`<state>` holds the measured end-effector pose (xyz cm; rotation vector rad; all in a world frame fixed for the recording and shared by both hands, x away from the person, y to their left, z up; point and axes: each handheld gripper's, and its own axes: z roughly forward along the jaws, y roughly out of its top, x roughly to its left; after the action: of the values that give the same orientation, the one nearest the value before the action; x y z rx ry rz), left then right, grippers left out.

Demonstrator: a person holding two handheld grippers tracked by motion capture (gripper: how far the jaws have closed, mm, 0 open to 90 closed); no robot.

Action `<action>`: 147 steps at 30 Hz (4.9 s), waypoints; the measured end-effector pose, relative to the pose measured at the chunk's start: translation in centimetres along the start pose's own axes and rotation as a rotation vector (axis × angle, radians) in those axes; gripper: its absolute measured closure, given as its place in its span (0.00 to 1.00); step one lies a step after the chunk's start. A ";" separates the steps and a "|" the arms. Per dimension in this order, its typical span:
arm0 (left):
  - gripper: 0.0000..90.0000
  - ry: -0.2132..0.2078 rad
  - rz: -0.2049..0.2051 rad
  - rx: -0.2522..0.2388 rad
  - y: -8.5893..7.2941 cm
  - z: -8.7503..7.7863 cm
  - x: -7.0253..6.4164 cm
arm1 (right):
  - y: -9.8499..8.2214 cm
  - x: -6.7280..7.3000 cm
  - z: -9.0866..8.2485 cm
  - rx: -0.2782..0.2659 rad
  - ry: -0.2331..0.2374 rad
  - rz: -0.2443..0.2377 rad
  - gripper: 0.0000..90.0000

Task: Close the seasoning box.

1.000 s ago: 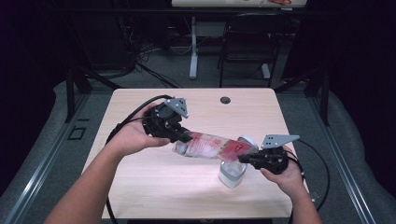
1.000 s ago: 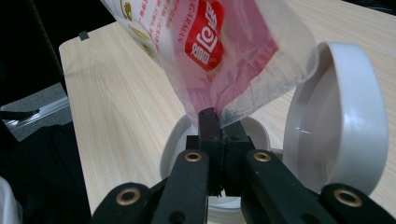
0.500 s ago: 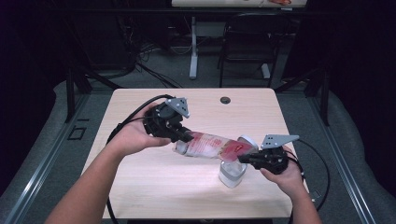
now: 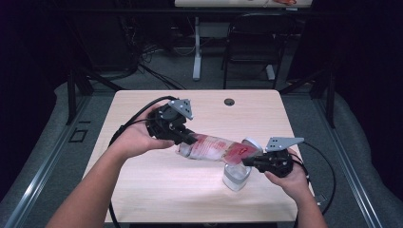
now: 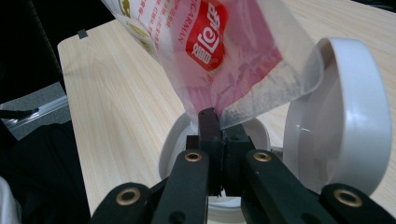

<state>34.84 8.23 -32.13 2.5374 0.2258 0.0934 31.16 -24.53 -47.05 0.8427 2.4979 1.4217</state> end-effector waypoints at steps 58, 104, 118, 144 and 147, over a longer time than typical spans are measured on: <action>0.90 -0.008 0.005 0.000 0.5 0.0 0.0 | 0.1 0.1 -0.3 0.026 0.014 -0.011 1.00; 0.89 -0.006 0.014 0.002 1.0 0.0 -0.2 | -0.1 0.0 -0.1 0.024 0.012 -0.004 1.00; 0.90 -0.005 0.021 0.000 1.2 0.0 -0.3 | -0.1 0.0 -0.1 0.027 0.011 -0.002 1.00; 0.89 -0.010 0.019 -0.007 1.4 0.1 -0.3 | -0.2 -0.1 -0.1 0.026 0.005 -0.001 0.99; 0.90 -0.009 0.020 -0.006 1.5 0.1 -0.3 | -0.2 -0.1 -0.1 0.026 0.005 0.000 0.99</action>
<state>34.79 6.95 -31.36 2.5340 0.1964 0.0896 31.12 -24.74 -47.17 0.8444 2.5250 1.3957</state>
